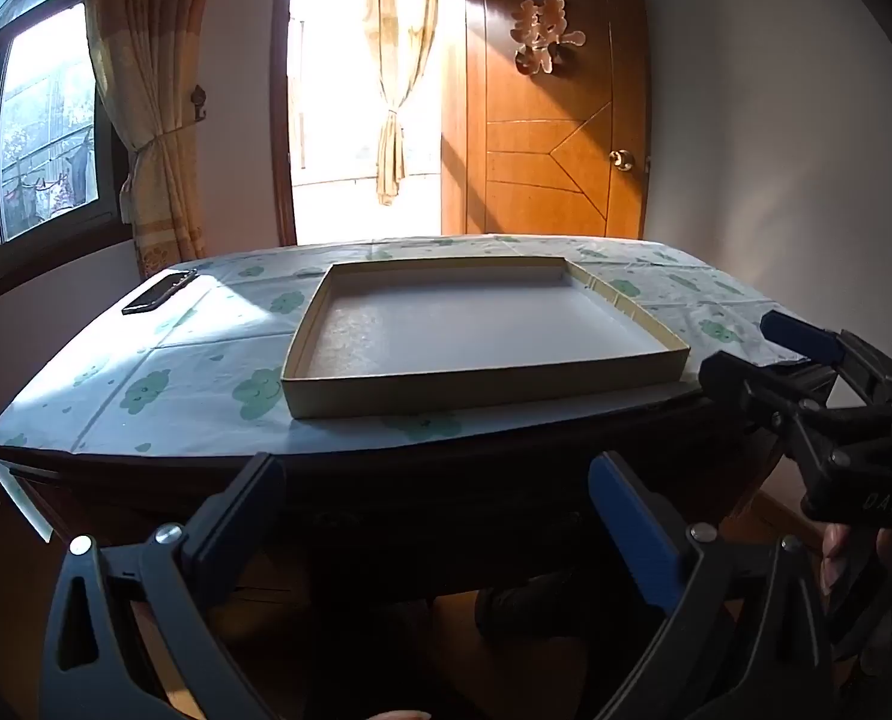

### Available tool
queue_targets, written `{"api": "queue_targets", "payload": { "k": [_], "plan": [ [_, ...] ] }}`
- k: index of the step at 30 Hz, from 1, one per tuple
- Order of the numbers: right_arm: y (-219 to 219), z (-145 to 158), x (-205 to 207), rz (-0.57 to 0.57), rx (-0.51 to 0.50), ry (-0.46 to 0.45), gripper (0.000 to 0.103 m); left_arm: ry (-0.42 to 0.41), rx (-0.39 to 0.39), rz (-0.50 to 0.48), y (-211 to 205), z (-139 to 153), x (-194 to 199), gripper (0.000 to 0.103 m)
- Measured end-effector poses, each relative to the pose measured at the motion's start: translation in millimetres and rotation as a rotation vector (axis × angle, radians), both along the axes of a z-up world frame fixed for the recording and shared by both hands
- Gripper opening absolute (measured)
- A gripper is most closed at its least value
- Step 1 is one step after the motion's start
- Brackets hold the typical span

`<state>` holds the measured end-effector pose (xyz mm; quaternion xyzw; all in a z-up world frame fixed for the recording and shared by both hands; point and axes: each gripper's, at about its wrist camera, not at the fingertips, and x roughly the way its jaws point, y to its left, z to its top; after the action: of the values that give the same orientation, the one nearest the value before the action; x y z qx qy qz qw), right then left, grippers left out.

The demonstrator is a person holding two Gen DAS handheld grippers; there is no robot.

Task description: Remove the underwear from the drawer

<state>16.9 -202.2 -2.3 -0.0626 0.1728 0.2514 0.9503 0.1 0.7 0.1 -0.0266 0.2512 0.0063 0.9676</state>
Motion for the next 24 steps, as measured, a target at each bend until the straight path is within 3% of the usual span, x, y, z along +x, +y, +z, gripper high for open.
{"api": "queue_targets", "payload": {
  "k": [24],
  "plan": [
    [-0.6,-3.7,-0.5,-0.008,0.002,0.013,0.102,-0.003,0.04,-0.001,-1.3,-1.8,0.3,0.103]
  ]
}}
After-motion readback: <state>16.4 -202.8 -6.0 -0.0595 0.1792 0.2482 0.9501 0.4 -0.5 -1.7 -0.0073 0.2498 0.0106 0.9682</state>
